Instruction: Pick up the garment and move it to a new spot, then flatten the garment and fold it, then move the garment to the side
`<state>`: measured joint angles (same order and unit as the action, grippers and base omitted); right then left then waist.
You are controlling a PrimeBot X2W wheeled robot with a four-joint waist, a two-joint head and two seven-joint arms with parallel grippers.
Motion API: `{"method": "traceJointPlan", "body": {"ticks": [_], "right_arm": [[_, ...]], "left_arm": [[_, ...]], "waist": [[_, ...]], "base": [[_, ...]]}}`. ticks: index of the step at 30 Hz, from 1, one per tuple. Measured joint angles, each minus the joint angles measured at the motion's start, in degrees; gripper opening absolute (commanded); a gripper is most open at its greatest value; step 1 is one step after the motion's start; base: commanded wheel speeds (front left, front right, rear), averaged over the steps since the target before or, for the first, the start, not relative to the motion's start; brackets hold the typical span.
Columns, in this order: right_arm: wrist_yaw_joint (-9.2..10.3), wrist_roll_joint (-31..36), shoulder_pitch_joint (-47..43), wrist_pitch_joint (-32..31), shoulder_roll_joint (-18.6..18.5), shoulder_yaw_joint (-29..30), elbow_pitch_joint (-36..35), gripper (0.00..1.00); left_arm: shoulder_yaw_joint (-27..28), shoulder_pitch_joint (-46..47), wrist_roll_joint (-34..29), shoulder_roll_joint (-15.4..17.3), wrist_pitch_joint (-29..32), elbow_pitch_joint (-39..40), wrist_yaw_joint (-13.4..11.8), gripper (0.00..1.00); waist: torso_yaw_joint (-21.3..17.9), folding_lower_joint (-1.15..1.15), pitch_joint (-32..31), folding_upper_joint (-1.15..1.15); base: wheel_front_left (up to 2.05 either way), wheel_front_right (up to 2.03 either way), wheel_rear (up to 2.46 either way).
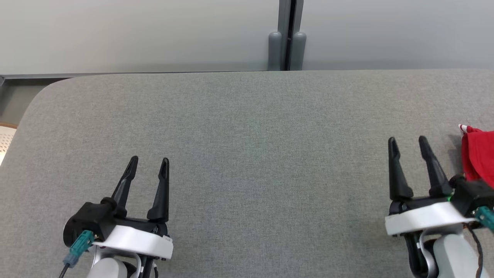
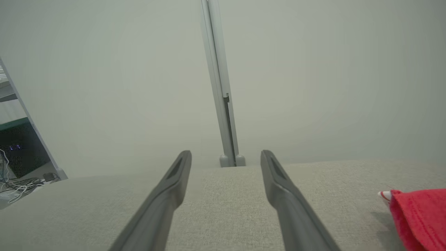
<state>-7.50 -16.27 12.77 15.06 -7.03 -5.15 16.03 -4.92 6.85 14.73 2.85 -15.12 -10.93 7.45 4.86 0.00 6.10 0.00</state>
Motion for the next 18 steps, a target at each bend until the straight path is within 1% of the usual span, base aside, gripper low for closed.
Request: {"method": "traceJointPlan", "body": {"ticks": [4,7,16,18], "right_arm": [[0.00,4.5,-2.6,0.0,1.1,-0.7,-1.0,1.00],[0.00,4.8,-3.5,0.0,2.5,0.3,-1.6,1.00],[0.00,5.3,-4.5,0.0,3.6,0.8,-1.9,1.00],[0.00,5.2,-4.5,0.0,3.7,1.0,-2.0,1.00]], "left_arm": [[0.0,-0.6,0.5,0.0,0.0,-0.7,0.0,1.00],[0.0,-0.7,0.5,0.0,0.0,-0.9,-0.3,1.00],[0.4,-0.9,1.7,0.0,0.0,0.0,-2.4,1.00],[0.2,-0.9,1.9,0.0,0.0,-0.1,-2.4,1.00]], "waist": [[0.4,0.00,-0.3,0.00],[0.3,0.00,-0.3,0.00],[0.1,0.00,-0.3,0.00],[0.2,0.00,-0.3,0.00]], "base": [[0.00,0.00,0.00],[0.00,0.00,0.00],[0.00,0.00,0.00],[0.00,0.00,0.00]]}}
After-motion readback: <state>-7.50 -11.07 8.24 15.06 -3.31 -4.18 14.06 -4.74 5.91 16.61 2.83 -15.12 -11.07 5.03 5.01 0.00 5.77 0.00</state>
